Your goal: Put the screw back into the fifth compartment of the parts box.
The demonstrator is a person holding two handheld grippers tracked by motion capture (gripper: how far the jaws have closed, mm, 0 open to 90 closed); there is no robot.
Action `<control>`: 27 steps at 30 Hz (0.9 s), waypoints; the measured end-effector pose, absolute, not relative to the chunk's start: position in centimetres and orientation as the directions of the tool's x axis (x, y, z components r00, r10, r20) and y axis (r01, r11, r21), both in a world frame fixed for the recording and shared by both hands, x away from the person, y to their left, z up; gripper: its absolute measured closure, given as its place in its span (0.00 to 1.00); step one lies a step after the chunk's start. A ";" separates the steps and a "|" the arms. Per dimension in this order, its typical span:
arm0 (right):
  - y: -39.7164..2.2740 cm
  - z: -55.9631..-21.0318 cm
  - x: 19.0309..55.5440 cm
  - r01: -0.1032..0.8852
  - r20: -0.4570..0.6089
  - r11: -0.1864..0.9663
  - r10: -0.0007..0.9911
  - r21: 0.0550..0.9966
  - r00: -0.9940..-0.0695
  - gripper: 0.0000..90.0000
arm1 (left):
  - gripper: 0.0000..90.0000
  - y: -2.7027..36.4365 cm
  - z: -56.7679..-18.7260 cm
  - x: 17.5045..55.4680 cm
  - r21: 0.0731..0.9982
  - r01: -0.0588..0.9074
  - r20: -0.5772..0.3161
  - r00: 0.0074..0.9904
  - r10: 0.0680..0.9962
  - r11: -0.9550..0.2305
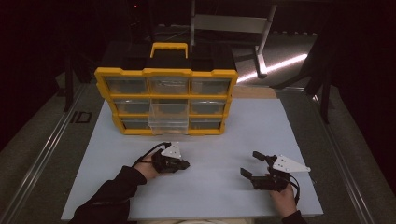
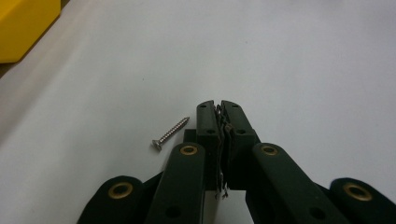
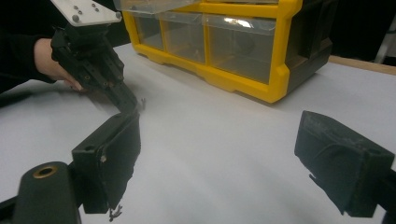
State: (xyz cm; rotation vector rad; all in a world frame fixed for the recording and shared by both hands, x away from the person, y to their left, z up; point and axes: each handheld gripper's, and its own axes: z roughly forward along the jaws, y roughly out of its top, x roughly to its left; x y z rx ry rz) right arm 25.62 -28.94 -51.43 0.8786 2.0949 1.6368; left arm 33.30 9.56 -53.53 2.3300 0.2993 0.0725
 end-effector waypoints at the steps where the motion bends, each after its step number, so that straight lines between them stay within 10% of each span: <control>1: -28.9 -51.4 25.6 0.259 0.105 0.145 0.651 0.955 -0.751 0.16 | 0.98 9.5 -53.4 33.2 0.707 0.189 -0.030 0.971 0.238 -0.682; 27: -28.9 -51.5 25.7 0.264 0.107 0.147 0.652 0.953 -0.750 0.16 | 0.99 10.2 -49.2 32.0 0.744 0.212 -0.058 0.965 0.255 -0.634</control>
